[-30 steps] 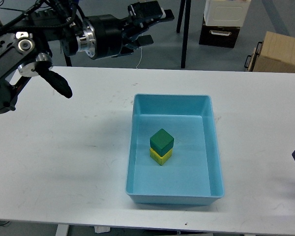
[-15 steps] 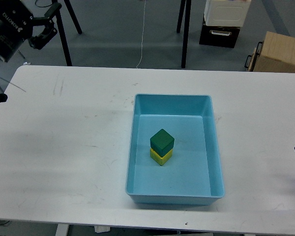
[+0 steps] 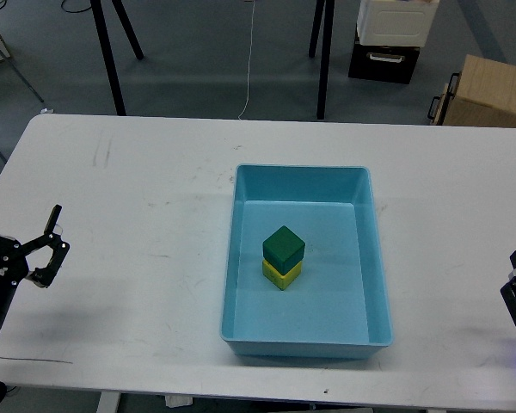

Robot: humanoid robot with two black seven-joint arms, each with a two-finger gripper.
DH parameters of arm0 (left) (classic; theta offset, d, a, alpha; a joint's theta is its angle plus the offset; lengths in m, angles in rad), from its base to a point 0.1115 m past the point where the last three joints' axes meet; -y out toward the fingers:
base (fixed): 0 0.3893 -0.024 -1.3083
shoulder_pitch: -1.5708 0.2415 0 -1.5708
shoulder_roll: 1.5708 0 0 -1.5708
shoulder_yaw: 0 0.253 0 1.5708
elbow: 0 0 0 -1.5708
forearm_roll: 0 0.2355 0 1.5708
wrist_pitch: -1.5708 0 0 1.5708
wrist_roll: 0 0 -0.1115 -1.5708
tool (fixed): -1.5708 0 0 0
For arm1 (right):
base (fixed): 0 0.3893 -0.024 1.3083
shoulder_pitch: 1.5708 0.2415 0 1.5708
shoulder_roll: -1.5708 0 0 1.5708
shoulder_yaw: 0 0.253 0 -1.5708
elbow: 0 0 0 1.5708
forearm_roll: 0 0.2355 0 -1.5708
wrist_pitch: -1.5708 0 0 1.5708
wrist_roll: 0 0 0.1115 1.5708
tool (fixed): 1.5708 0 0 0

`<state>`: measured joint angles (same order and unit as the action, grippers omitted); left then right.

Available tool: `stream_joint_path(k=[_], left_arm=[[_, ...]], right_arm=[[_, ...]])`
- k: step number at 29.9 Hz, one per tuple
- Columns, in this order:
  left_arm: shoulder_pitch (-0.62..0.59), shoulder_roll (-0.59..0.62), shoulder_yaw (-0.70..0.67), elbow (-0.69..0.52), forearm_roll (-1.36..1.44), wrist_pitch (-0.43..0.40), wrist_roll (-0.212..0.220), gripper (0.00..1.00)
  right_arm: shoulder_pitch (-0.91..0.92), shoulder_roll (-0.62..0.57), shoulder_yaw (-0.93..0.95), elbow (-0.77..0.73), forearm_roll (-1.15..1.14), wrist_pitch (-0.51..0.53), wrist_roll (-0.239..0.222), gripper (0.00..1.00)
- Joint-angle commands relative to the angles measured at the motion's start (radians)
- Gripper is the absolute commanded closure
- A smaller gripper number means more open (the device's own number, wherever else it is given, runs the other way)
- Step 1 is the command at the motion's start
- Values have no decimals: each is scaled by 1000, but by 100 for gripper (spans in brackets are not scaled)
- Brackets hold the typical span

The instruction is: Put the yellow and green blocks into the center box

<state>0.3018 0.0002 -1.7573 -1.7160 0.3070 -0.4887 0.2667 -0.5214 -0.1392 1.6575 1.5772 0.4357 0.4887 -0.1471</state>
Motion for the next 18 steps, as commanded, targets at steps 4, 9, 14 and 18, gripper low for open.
stream_joint_path(k=[4,9,14,18], left_arm=[[134,0,5,0,-254,0,-1,0],[149,0,12,6,-356,0,0,0],[157,0,68,6,-356,0,0,0],[157,0,94,6,-356,0,0,0]], right_arm=[[-91,30,-7,56,-3,0,-2,1],[-112,35,-7,63,-5,0,0,1],[-121,35,-16,64,-3,0,0,1],[-121,35,-5,66,-3,0,0,1]])
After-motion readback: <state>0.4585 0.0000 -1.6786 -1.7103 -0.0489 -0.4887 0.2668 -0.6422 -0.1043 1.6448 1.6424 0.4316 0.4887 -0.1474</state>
